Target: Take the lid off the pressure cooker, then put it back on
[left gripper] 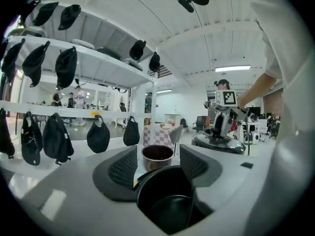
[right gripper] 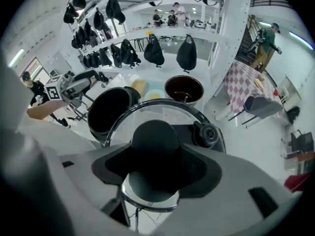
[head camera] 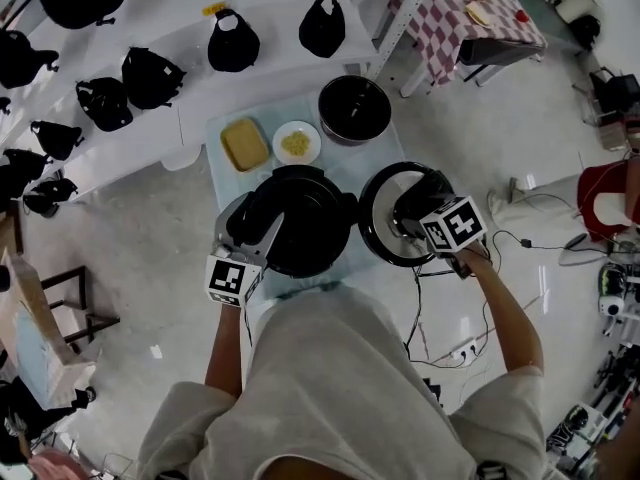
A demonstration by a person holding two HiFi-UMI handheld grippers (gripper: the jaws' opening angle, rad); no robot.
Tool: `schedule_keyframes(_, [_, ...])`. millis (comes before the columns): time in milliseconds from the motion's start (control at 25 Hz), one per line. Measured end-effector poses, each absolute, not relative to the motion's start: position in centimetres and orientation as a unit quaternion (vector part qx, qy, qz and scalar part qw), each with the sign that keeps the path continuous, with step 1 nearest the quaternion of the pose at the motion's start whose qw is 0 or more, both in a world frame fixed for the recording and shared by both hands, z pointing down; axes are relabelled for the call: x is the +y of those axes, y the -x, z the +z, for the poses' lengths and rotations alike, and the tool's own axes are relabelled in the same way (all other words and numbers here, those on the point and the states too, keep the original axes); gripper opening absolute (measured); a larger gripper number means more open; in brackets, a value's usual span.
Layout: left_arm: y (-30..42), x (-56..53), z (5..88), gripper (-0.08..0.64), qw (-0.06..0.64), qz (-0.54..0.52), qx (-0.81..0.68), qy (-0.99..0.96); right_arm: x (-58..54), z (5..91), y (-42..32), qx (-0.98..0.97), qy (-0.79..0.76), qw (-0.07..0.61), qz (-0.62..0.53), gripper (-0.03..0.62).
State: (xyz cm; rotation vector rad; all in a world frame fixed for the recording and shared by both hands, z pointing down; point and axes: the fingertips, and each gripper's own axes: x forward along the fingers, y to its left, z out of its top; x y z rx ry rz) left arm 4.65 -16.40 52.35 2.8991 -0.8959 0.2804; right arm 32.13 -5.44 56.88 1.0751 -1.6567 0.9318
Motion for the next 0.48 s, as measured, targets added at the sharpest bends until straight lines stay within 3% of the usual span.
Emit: schedule_keyframes(480, [-11.0, -15.6, 49.7, 0.252, 0.044, 0.085, -0.268, -0.959, -2.5, 66.2, -37.9, -0.631, -0.457, 0.451, 0.435, 0.27])
